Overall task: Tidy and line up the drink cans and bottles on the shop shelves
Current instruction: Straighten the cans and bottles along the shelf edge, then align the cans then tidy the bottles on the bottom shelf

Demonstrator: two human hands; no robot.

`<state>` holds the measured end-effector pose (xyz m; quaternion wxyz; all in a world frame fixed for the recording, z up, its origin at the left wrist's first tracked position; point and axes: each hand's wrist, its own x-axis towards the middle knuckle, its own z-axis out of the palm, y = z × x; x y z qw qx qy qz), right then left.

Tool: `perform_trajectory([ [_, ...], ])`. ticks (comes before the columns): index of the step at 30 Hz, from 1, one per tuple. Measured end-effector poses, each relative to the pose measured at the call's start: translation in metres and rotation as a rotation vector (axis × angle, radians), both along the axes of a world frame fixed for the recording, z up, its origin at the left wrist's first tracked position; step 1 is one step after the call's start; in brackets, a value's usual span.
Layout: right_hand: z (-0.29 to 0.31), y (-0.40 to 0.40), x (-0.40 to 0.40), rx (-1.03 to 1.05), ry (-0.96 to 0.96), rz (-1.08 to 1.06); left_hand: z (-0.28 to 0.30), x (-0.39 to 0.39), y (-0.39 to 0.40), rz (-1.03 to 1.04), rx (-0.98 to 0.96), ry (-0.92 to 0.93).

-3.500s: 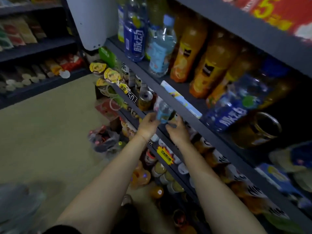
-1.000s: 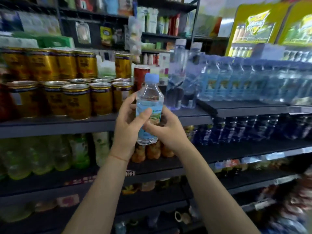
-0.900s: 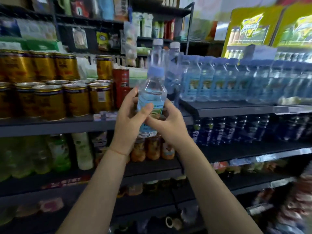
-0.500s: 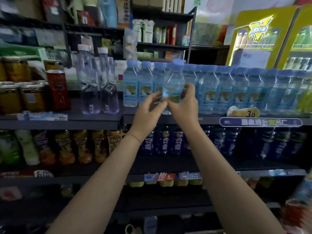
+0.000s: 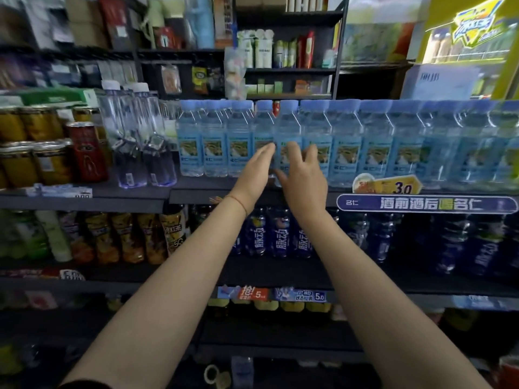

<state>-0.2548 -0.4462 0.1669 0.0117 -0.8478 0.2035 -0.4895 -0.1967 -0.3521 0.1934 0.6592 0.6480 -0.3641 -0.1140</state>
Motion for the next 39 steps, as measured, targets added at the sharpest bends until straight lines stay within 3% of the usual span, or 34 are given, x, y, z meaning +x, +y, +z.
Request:
perform_trajectory([
  [4,-0.006,-0.004,0.002,-0.115,0.049,-0.049,-0.003,0.002,-0.010,0.014,-0.044,0.041],
  [13,-0.011,0.007,0.018,0.031,-0.019,-0.030,-0.001,0.005,-0.001,-0.047,0.062,0.037],
  [19,-0.017,0.045,0.030,0.137,-0.067,0.006,-0.013,0.024,0.062,0.248,-0.008,-0.126],
  [24,-0.031,0.138,0.067,0.182,-0.092,0.241,-0.029,0.066,0.171,0.351,-0.002,-0.075],
  [29,-0.048,0.281,0.132,0.354,-0.013,0.505,-0.061,0.128,0.329,0.517,0.082,-0.073],
  [39,-0.059,0.573,0.273,0.442,0.269,0.686,-0.088,0.239,0.623,0.639,0.080,-0.048],
])
